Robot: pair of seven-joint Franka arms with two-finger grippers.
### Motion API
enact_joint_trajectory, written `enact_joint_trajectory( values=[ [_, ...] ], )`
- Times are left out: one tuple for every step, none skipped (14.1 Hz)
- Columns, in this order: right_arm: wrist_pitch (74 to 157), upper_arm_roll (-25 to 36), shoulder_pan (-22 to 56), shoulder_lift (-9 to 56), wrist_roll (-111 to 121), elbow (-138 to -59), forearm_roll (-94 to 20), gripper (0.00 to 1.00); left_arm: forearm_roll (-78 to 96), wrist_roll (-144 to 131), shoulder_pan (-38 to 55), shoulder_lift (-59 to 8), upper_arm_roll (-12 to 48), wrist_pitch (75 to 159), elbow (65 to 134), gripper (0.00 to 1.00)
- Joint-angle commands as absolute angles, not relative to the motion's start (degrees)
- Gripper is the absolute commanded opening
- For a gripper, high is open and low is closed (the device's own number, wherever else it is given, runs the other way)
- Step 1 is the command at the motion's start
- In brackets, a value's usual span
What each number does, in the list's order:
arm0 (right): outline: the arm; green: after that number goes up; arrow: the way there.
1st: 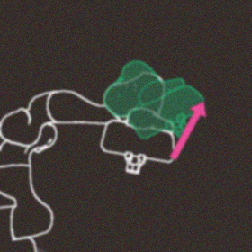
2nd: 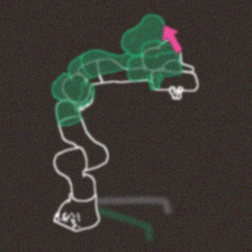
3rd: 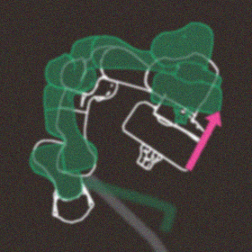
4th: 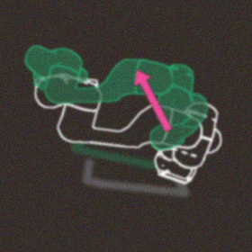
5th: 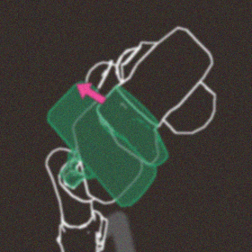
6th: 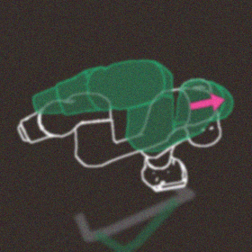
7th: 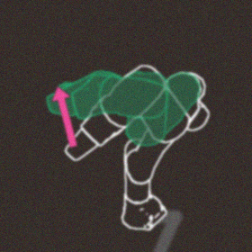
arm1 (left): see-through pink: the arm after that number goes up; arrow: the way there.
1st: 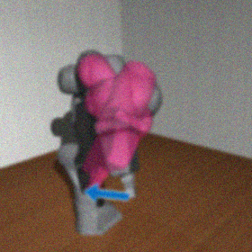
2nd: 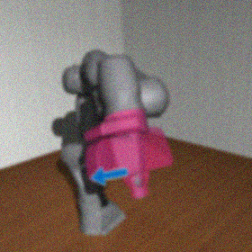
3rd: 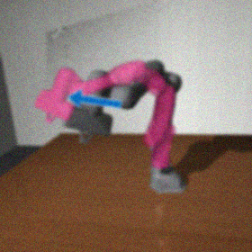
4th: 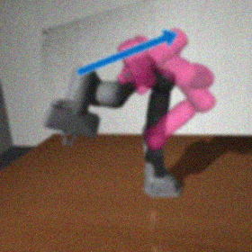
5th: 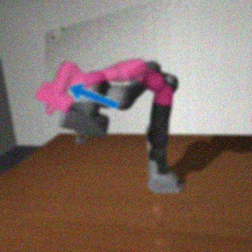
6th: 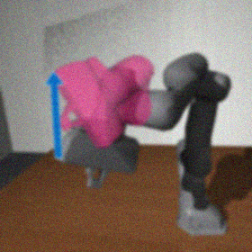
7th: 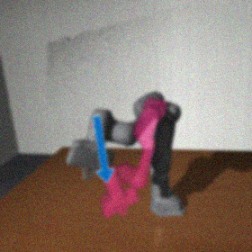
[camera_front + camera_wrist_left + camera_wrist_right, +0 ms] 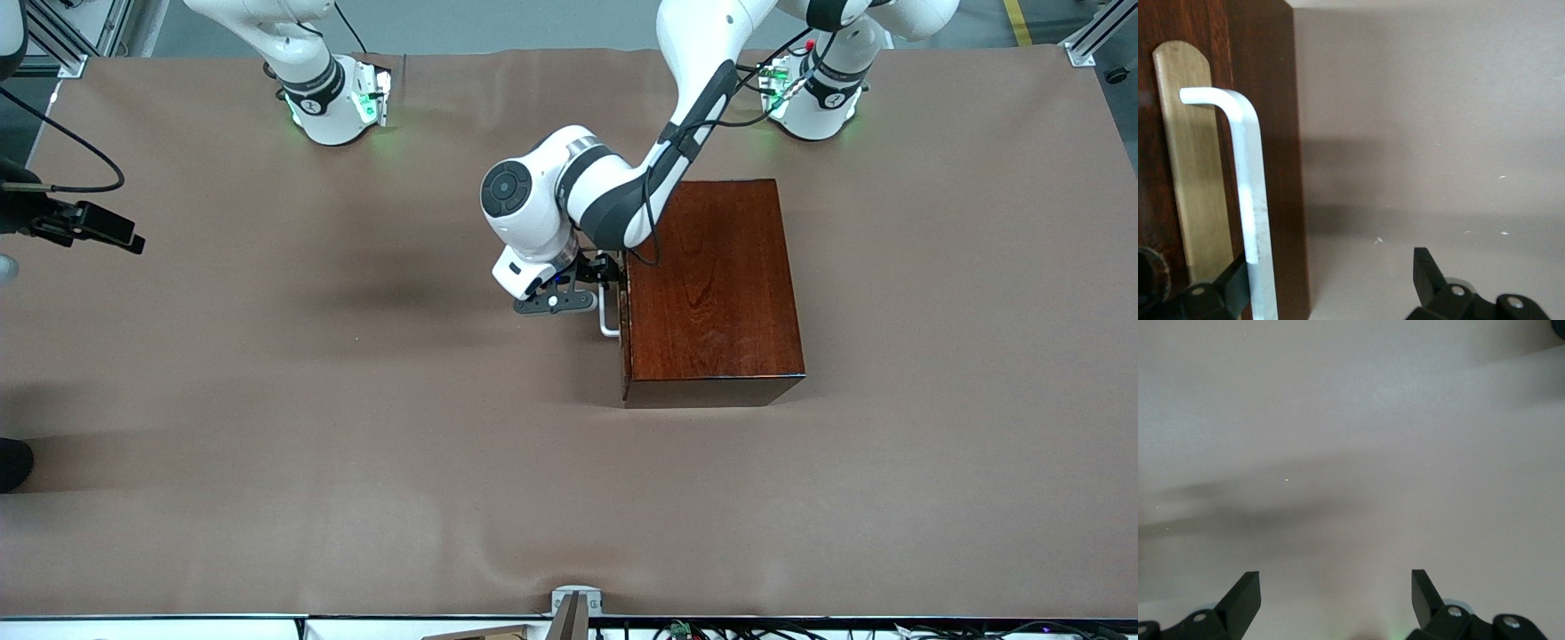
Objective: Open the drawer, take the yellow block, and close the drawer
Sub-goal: 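Pull the drawer open by its handle with the left gripper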
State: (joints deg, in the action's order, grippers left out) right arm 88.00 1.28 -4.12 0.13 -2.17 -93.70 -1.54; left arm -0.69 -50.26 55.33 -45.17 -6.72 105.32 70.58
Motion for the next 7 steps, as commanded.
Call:
enact_joint_trajectory(
  values=[
    [87.71, 0.18, -5.71, -0.53, -1.76, -94.22, -1.23, 1.00, 3.68, -49.83, 55.37, -45.88, -6.85, 110.11, 69.08, 1.00],
    [87.71, 0.18, -5.71, -0.53, -1.67, -94.22, -1.23, 1.00, 4.21, -49.83, 55.46, -45.97, -6.77, 110.91, 69.08, 1.00],
    [87.71, 0.18, -5.71, -0.53, -1.76, -94.22, -1.23, 1.00, 4.31, -49.83, 55.55, -45.88, -6.68, 111.61, 69.08, 1.00],
    [87.71, 0.18, -5.71, -0.53, -1.67, -94.22, -1.23, 1.00, 4.31, -49.83, 55.55, -45.97, -6.59, 112.06, 69.08, 1.00],
    [87.71, 0.18, -5.71, -0.53, -1.76, -94.22, -1.23, 1.00, 4.31, -49.75, 55.63, -45.88, -6.59, 112.93, 69.08, 1.00],
    [87.71, 0.18, -5.71, -0.53, -1.67, -94.22, -1.23, 1.00, 4.31, -49.66, 55.63, -45.97, -6.50, 113.98, 69.08, 1.00],
    [87.71, 0.18, -5.71, -0.53, -1.67, -94.22, -1.23, 1.00, 4.31, -49.31, 55.63, -46.05, -6.33, 115.30, 69.08, 1.00]
  ],
)
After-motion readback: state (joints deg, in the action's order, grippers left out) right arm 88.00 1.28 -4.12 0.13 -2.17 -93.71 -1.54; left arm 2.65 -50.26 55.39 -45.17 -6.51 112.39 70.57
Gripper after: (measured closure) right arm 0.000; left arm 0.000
